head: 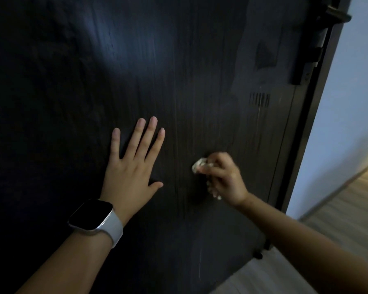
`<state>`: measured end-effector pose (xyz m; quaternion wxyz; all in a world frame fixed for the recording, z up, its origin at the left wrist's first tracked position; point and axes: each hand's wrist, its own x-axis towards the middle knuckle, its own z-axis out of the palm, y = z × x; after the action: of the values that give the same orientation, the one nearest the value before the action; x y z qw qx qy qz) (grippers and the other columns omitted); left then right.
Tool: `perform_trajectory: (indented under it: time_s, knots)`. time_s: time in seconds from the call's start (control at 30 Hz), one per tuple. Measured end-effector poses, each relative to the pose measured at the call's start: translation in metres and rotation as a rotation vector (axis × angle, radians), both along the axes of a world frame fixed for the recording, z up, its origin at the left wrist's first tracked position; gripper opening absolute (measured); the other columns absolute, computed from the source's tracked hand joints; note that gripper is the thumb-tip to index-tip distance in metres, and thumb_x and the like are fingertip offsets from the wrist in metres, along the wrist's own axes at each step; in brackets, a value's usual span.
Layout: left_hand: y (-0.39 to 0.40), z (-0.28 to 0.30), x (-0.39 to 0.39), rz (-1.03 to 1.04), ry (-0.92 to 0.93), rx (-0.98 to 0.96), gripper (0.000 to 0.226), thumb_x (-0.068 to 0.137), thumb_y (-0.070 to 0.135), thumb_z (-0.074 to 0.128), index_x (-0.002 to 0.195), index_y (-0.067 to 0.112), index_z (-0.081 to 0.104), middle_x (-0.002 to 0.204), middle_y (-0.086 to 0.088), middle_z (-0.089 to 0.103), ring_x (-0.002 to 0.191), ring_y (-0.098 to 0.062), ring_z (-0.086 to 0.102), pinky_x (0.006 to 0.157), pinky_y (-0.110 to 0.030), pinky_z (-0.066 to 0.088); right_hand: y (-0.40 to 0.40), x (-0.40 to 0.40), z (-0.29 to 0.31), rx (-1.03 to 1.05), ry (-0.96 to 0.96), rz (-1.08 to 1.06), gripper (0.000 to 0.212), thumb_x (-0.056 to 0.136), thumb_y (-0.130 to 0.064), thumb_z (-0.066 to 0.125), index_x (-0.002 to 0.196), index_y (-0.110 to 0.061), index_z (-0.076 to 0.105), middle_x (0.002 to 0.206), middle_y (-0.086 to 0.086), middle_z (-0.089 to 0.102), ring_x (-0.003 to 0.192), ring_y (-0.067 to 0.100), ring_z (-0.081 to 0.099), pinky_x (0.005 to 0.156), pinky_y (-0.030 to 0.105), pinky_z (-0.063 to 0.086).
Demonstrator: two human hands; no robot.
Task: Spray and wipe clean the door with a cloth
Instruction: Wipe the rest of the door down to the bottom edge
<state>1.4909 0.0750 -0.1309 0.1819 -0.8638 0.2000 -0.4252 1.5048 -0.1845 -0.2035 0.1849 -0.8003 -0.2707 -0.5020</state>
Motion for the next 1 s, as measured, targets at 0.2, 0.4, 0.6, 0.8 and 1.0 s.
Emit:
perform_trajectory:
  time_s: [0.2,0.4,0.6,0.8,1.0]
  knots:
    - [0.001,0.001,-0.002,-0.015,-0.003,0.007,0.122,0.070,0.066,0.067,0.154,0.014,-0.004,0.160,-0.014,-0.020,0.148,-0.030,-0.017,0.114,-0.059,-0.013,0.021,0.013,0.069,0.640,-0.147,-0.140,0.025,0.085,0.012,0.058,0.097,-0.003,0.074,0.095,0.007,0.048,0.086,0.001,0.052,0.075,0.016,0.043]
    - [0.006,-0.048,-0.021,-0.107,0.065,-0.069,0.110,0.069,0.049,0.077,0.154,0.012,0.016,0.162,-0.013,-0.004,0.150,-0.029,-0.004,0.116,-0.056,-0.007,0.064,-0.007,-0.060,0.009,-0.029,0.076,0.029,0.096,-0.008,0.048,0.122,-0.018,0.056,0.111,0.007,0.048,0.095,0.025,0.053,0.080,0.030,0.044]
    - [0.023,-0.089,-0.015,-0.055,0.213,-0.059,0.124,0.060,0.052,0.083,0.154,0.015,0.010,0.163,-0.009,-0.006,0.150,-0.027,-0.006,0.117,-0.049,-0.013,0.034,-0.012,-0.112,-0.446,0.204,0.101,0.030,0.103,-0.015,0.041,0.123,-0.018,0.062,0.110,0.009,0.056,0.093,0.026,0.052,0.063,0.035,0.051]
    - [0.026,-0.093,-0.012,-0.046,0.198,-0.050,0.128,0.061,0.051,0.082,0.154,0.015,0.002,0.162,-0.009,-0.012,0.149,-0.027,-0.012,0.116,-0.050,-0.016,0.035,-0.004,0.011,0.149,-0.165,-0.012,0.019,0.096,-0.006,0.056,0.097,0.001,0.073,0.096,-0.001,0.051,0.093,-0.006,0.049,0.081,0.012,0.040]
    - [0.027,-0.095,-0.013,-0.025,0.169,-0.024,0.124,0.071,0.057,0.072,0.153,0.014,-0.011,0.159,-0.011,-0.024,0.146,-0.028,-0.022,0.114,-0.051,-0.021,0.064,0.007,0.019,0.521,-0.183,-0.213,0.029,0.087,0.014,0.058,0.109,0.000,0.071,0.096,0.010,0.047,0.088,0.013,0.052,0.077,0.021,0.042]
